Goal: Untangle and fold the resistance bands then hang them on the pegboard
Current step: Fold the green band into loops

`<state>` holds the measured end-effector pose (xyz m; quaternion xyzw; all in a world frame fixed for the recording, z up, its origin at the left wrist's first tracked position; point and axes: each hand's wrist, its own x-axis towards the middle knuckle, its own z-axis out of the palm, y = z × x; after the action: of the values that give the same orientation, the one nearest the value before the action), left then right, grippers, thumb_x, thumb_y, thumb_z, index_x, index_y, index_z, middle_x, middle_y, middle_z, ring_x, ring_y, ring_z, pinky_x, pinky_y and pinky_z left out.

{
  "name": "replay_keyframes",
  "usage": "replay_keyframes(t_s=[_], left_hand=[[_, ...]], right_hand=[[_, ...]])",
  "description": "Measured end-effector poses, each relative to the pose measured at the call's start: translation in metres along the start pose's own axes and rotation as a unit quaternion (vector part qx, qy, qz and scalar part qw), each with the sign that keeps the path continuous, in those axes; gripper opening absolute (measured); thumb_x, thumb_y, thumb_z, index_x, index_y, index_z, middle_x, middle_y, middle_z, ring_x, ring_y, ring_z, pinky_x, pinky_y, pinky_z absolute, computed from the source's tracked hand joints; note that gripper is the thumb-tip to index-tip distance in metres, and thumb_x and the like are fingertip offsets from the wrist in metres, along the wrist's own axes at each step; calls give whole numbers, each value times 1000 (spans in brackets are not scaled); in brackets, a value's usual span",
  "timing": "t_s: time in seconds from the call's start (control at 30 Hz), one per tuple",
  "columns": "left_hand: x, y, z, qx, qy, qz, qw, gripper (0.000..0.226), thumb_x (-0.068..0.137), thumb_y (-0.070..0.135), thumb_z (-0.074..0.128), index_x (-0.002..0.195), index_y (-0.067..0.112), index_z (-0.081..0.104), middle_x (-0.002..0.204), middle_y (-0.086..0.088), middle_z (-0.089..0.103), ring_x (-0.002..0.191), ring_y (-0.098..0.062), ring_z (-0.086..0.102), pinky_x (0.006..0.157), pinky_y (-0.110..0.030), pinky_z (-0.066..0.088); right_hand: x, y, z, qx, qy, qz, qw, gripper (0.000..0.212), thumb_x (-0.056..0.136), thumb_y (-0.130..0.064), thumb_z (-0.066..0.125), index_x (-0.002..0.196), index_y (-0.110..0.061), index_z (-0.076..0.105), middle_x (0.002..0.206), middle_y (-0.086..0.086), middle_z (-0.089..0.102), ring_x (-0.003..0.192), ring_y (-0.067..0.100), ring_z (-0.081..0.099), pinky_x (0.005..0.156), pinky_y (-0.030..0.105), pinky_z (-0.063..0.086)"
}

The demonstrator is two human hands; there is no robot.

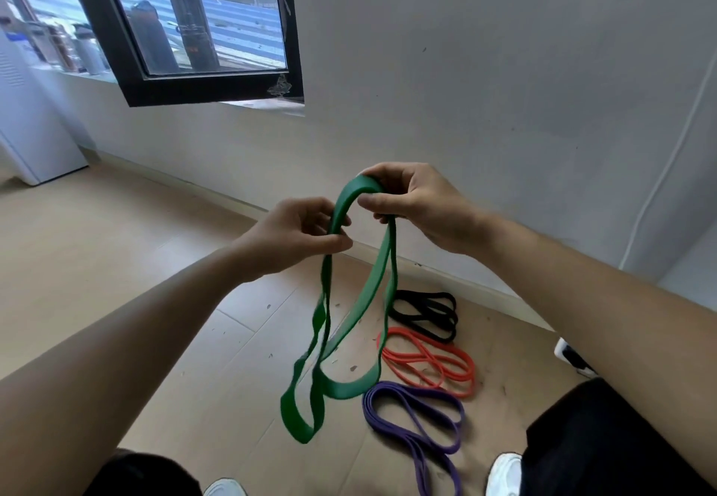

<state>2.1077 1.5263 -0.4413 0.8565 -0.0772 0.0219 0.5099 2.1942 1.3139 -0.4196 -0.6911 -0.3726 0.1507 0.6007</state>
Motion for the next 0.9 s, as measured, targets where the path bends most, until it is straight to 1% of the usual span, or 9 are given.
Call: replay_keyframes(t_s=[0.07, 0.13, 0.23, 0.3, 0.43, 0.63, 0.7, 0.8, 0.9], left_hand=[[-1, -2, -2, 4, -8, -4, 1000, 28, 84, 11, 76, 110, 10, 68, 99, -12, 74, 97, -23, 74, 93, -46, 59], [-3, -5, 0, 5, -19, -8, 1000, 29, 84, 12, 76, 112, 9, 67, 101, -10, 74, 98, -22, 73, 94, -45, 59], [-3, -4, 3, -30, 5, 0, 1000, 39, 80, 23, 75, 116, 10, 66, 106, -10, 75, 102, -23, 73, 96, -44, 58], [-1, -3, 2, -59, 28, 9, 998, 45, 78, 27, 73, 119, 11, 66, 107, -9, 75, 103, -24, 73, 95, -42, 58], [1, -2, 6, -60, 26, 19, 998, 38, 83, 20, 72, 119, 8, 68, 105, -10, 75, 100, -24, 73, 92, -40, 60], [7, 2, 20, -72, 57, 25, 995, 35, 87, 18, 73, 121, 16, 67, 109, -9, 74, 101, -23, 73, 91, -41, 60], [9, 5, 28, -74, 41, 12, 996, 47, 83, 25, 76, 128, 20, 62, 114, -6, 72, 105, -19, 71, 94, -41, 59], [8, 2, 38, -64, -7, -27, 998, 74, 70, 38, 82, 136, 21, 55, 122, -1, 69, 112, -16, 68, 99, -43, 56], [8, -4, 49, -77, -4, -33, 996, 86, 64, 37, 90, 140, 25, 52, 125, 1, 67, 117, -15, 65, 101, -41, 55]], right_hand=[[-1, -4, 3, 7, 14, -10, 1000, 28, 92, -6, 69, 118, 0, 65, 99, 12, 65, 85, 23, 60, 77, 32, 53], [-1, -7, 4, 31, 33, -10, 999, 29, 93, -7, 67, 121, -1, 62, 102, 11, 65, 88, 25, 63, 85, 36, 56], [-1, -8, 0, 44, 41, -4, 998, 28, 91, -6, 69, 119, -5, 62, 102, 13, 67, 92, 29, 67, 94, 44, 56], [-2, -8, -3, 2, 39, 0, 999, 32, 88, -9, 75, 118, -5, 64, 107, 18, 69, 97, 32, 69, 93, 41, 59], [-6, -8, -4, -114, 34, -6, 993, 39, 81, -21, 82, 114, -6, 69, 100, 8, 73, 88, 13, 71, 83, 28, 60], [-7, -18, -17, -171, 57, -59, 982, 33, 86, -19, 79, 115, -6, 71, 101, 5, 75, 93, 16, 73, 88, 30, 59], [-6, -22, -19, -171, 67, -77, 980, 32, 88, -18, 77, 116, -5, 70, 103, 6, 75, 95, 17, 73, 90, 32, 59], [-5, -25, -22, -117, 82, -89, 986, 30, 90, -15, 74, 117, -3, 69, 106, 10, 74, 100, 26, 72, 91, 36, 59], [-5, -28, -22, -44, 96, -91, 990, 33, 87, -19, 75, 116, -6, 69, 108, 17, 73, 103, 34, 70, 92, 45, 59]])
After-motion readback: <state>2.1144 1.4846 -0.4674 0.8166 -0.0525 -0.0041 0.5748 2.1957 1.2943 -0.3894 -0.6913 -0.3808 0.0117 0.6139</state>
